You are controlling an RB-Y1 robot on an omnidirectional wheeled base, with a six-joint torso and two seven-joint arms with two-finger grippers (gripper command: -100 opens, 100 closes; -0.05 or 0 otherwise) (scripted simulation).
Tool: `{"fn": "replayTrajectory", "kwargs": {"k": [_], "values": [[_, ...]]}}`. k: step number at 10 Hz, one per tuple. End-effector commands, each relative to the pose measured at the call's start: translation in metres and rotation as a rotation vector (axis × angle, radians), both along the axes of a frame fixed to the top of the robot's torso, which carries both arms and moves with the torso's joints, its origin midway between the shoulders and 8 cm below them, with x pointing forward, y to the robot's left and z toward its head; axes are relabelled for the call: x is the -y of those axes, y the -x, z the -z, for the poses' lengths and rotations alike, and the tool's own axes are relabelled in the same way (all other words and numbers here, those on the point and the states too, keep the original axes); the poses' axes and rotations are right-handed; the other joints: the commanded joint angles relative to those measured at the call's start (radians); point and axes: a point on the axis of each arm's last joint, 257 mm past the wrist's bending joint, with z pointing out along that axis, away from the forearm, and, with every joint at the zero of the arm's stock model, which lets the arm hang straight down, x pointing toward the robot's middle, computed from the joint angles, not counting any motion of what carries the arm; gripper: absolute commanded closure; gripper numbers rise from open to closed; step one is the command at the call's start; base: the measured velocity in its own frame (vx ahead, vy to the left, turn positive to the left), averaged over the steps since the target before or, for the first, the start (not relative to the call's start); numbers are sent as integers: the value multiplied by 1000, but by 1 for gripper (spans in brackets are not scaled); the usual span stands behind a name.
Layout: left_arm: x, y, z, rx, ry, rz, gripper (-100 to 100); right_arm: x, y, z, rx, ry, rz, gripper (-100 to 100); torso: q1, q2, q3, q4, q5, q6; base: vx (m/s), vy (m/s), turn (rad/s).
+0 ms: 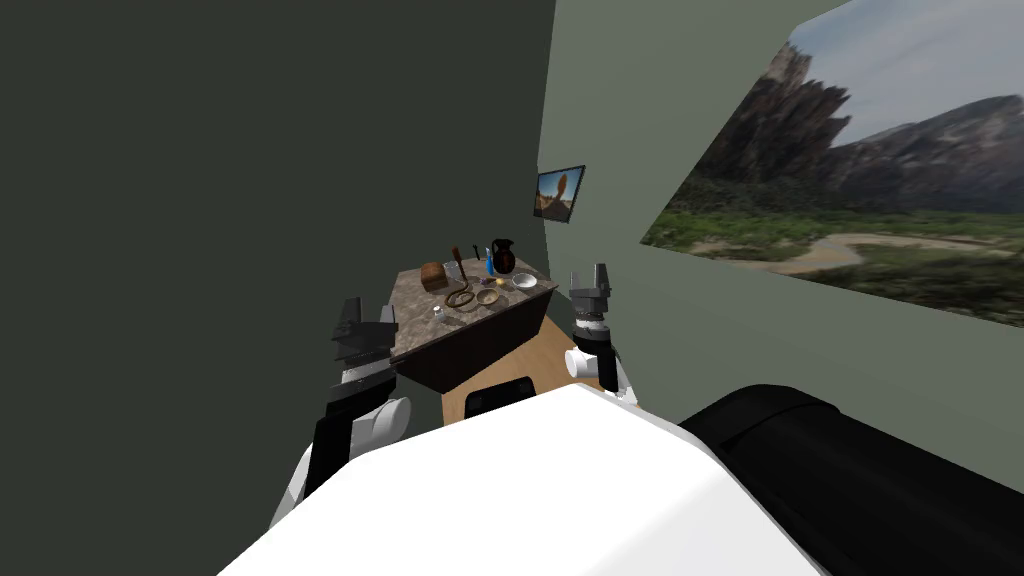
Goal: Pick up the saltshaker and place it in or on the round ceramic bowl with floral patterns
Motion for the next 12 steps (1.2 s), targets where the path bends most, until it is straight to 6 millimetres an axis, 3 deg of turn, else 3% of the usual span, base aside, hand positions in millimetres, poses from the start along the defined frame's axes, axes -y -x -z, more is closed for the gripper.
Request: {"fn": "replayTrajectory", "kwargs": {"k": [1,6,12], "values": [[-4,-1,9,-39,-22,2,-100,0,0,0,0,0,0,0,0,0,0,0,0,0,11,-8,-84],[-27,0,49,-206,-67,-16,-100,0,0,0,0,0,0,0,-1,-1,-1,0,0,0,24,-18,-119],[-64,15,104,-441,-109,-57,-100,0,0,0,0,0,0,0,-1,-2,-1,0,0,0,38,-21,-152]]}}
